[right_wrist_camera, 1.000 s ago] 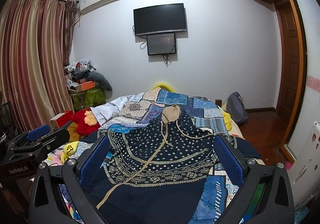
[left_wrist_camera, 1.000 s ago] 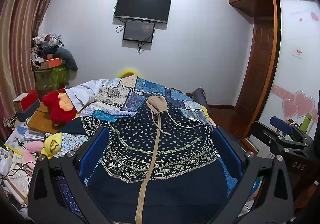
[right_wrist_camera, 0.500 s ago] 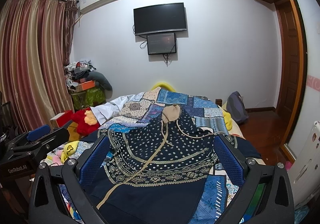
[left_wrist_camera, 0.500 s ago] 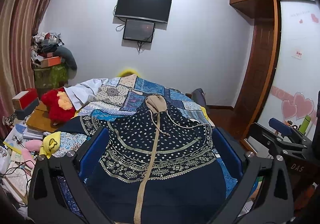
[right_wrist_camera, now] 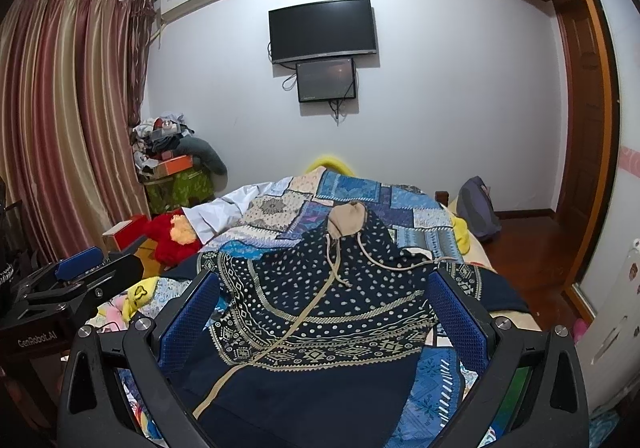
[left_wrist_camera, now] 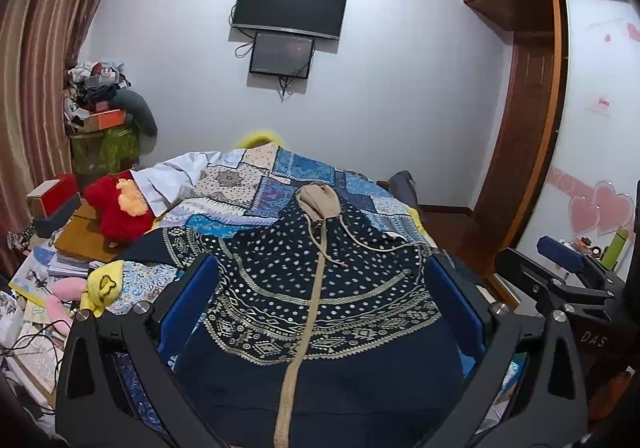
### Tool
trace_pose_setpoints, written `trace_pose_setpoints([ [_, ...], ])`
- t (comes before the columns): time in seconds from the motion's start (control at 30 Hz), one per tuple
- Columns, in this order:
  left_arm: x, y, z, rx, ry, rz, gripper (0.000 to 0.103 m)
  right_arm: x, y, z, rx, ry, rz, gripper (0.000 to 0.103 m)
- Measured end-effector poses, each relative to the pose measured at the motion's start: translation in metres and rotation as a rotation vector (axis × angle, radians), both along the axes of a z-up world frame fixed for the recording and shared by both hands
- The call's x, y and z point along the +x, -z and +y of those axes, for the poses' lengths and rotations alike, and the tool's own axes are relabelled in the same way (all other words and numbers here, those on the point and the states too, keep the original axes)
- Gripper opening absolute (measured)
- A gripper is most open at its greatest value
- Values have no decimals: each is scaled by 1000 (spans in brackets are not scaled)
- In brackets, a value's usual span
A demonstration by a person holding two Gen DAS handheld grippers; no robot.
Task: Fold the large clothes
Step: 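Grasp the navy hoodie sleeve with the left gripper and lift it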
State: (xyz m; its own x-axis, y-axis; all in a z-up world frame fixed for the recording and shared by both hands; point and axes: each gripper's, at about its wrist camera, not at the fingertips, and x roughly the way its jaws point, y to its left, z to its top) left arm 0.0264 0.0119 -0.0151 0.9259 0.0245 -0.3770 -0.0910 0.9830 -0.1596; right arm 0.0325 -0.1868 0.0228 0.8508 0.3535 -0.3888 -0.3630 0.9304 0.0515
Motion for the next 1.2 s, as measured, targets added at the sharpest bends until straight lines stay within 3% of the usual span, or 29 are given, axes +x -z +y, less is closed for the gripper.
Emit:
trace_pose_setpoints([
  [0.17, 17, 5, 19, 40, -50, 3, 103, 24, 8, 8, 9, -19, 39, 103],
  [0.37, 63, 22, 63, 91, -188, 50, 103, 72, 26, 21, -5, -19, 109, 103],
  [0.67, 138, 103, 172, 29, -337, 228, 103, 177, 89, 33, -50, 9, 320, 103],
  [0.77, 161, 142, 211, -27, -378, 333, 103, 211, 113, 33, -74, -3, 402, 103],
  [0.93, 193, 196, 258, -182, -346, 524, 103, 257, 143, 37, -178, 33, 447, 103],
  [1.1, 218, 223, 288, -372, -268, 547, 100, 288, 166, 44, -201, 9, 502, 103],
  [1.2, 232, 232, 306, -494, -279, 524, 95, 298, 176, 54, -205, -12, 531, 103],
])
